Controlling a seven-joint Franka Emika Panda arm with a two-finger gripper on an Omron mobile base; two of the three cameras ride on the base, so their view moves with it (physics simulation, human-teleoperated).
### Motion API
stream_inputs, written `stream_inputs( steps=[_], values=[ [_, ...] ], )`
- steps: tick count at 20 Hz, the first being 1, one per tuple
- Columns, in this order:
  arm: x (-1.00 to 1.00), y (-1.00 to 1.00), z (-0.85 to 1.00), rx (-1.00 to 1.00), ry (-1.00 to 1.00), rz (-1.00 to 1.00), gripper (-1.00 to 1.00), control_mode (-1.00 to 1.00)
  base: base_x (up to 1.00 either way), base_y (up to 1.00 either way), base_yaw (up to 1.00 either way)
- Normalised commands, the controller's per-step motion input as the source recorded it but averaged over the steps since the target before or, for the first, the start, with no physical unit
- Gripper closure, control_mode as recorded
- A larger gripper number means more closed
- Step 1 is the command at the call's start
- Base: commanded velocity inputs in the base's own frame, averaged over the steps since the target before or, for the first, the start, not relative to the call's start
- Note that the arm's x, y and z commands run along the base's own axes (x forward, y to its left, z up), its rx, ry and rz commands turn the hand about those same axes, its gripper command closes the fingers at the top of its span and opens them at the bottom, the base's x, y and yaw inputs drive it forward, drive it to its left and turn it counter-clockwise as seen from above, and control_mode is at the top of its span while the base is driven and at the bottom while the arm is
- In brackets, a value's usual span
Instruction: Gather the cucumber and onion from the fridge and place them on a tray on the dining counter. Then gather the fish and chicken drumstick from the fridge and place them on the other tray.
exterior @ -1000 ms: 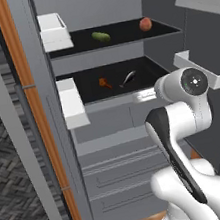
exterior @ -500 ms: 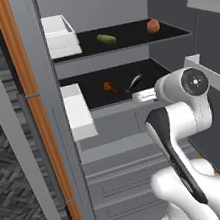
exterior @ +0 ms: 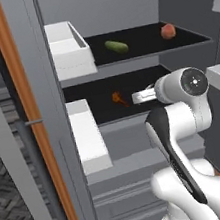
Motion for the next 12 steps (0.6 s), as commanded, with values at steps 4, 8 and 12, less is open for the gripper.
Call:
stream_inputs(
  steps=[4, 8, 12],
  values=[
    [0.0, 0.0, 0.0, 0.0, 0.0, 0.0, -1.0, 1.0, 0.56, 0.0, 0.0],
    [0.0, 0.0, 0.0, 0.0, 0.0, 0.0, -1.0, 1.0, 0.46, 0.0, 0.0],
    [0.0, 0.0, 0.0, 0.0, 0.0, 0.0, -1.0, 1.0, 0.29, 0.0, -0.01]
  ],
)
